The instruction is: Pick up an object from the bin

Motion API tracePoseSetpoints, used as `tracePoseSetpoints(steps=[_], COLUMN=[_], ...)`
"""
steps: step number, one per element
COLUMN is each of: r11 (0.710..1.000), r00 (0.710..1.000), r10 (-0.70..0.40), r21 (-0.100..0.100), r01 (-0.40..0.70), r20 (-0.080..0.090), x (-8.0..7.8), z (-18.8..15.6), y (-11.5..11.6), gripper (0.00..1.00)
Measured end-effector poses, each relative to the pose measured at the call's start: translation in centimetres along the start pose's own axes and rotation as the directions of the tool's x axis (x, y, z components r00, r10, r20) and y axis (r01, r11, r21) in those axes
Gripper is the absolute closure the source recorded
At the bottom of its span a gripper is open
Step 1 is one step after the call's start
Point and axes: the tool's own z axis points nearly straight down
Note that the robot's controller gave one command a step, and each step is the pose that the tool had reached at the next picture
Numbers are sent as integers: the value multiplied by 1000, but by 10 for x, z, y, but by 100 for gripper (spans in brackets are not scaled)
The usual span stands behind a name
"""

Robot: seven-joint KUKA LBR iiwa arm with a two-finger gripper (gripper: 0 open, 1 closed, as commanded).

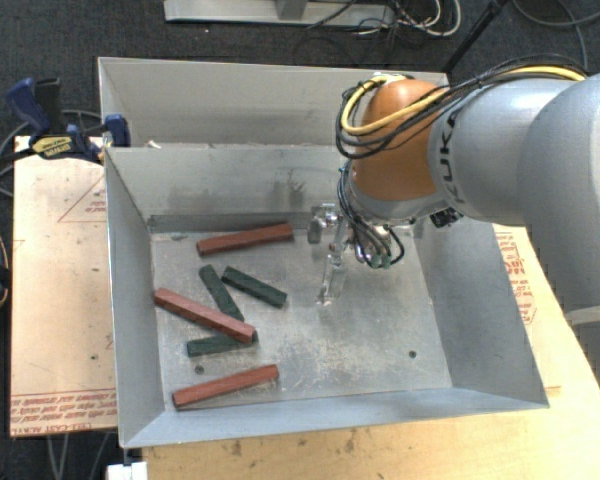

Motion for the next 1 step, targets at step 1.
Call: tracePoseSetpoints(steps=[1], r11=[991], r00=[991], r10=[-137], r21=[0], r01=[137], r20=[-7], x=[23], z=[19], y=[69], gripper=[0])
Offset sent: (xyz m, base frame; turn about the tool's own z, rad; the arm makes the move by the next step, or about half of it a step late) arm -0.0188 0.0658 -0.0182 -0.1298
